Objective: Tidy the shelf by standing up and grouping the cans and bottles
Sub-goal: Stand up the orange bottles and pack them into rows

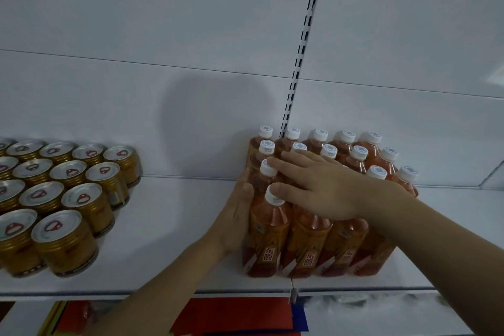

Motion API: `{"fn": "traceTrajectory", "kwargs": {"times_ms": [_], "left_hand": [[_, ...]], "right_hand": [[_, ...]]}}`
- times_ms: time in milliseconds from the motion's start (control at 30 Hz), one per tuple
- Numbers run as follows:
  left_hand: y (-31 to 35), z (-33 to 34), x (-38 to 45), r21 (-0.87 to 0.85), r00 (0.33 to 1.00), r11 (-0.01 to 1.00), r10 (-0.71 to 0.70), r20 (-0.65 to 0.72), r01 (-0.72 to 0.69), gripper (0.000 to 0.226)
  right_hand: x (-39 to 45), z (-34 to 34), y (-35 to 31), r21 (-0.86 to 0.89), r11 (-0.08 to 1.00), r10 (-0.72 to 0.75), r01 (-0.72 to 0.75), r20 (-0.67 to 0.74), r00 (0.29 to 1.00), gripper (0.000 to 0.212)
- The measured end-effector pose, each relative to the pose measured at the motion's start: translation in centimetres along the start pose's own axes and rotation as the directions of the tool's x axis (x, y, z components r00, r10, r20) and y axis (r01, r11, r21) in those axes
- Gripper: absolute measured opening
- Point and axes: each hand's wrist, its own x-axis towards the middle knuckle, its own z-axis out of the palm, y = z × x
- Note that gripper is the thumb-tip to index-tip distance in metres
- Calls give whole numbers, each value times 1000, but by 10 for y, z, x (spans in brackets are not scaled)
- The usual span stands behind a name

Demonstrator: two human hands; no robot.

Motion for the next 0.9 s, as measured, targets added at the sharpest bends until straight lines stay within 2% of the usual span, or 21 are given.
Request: {"fn": "traceTrajectory", "kwargs": {"times_ms": [100, 200, 267, 333, 433, 567, 700, 767, 833, 900], "left_hand": [[7, -8, 5, 61, 998, 997, 58, -18, -56, 52], [8, -22, 20, 360, 991, 932, 91, -97, -51, 69], [0, -34, 34, 505, 989, 859, 129, -66, -78, 76], [-7, -39, 47, 584, 984, 797, 179, 17, -155, 72], [-7, -37, 56, 570, 975, 791, 200, 99, -220, 63], [-2, -35, 55, 517, 970, 821, 204, 132, -243, 61], [-17, -51, 83, 372, 983, 914, 117, 140, -162, 69], [-17, -56, 95, 469, 988, 872, 99, 115, -142, 68], [-11, -55, 98, 570, 983, 801, 137, 121, -182, 66], [-9, -53, 101, 552, 974, 804, 152, 166, -219, 64]], "right_hand": [[-1, -6, -2, 5, 1000, 8, -8, 29, 1000, 87], [2, -9, -1, -6, 1000, 12, -12, 25, 1000, 87], [4, -11, 1, -4, 1000, 7, -7, 21, 1000, 88], [5, -11, 2, -1, 1000, 1, -1, 25, 1000, 90], [4, -8, 3, -1, 1000, 6, -6, 33, 999, 93], [0, -7, 4, 19, 1000, 22, -23, 48, 999, 95], [6, -9, 6, -12, 1000, 7, -7, 14, 1000, 95], [9, -10, 8, -36, 999, 12, -11, 17, 1000, 98], [11, -10, 10, -42, 999, 25, -23, 36, 999, 100], [12, -8, 10, -29, 999, 34, -32, 51, 998, 101]]}}
